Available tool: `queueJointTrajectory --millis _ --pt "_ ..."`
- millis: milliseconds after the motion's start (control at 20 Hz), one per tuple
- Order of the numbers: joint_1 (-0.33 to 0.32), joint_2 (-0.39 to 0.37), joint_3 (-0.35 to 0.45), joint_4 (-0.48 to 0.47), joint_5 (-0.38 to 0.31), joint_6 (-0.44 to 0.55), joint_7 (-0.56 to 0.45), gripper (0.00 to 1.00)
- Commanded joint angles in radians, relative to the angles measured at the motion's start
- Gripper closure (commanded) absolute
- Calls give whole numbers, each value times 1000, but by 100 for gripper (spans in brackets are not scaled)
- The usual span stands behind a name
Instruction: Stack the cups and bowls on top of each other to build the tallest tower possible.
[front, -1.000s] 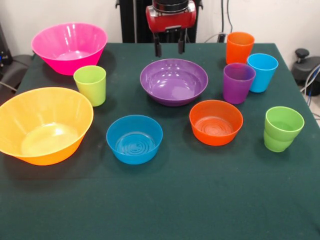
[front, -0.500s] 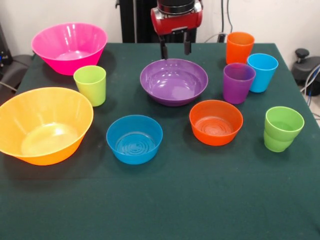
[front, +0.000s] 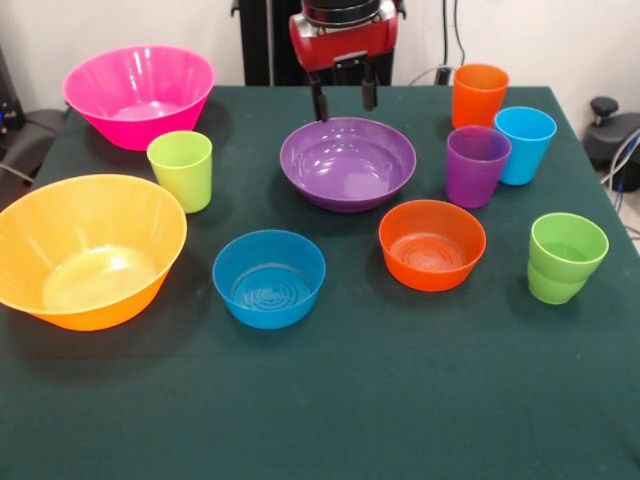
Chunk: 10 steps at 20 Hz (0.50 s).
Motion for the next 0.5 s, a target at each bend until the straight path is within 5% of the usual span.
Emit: queueJointTrajectory --millis 50,500 --pt "-30 40 72 -70 -119 98 -339 0" --pt "-39 28 69 -62 -199 76 -332 0"
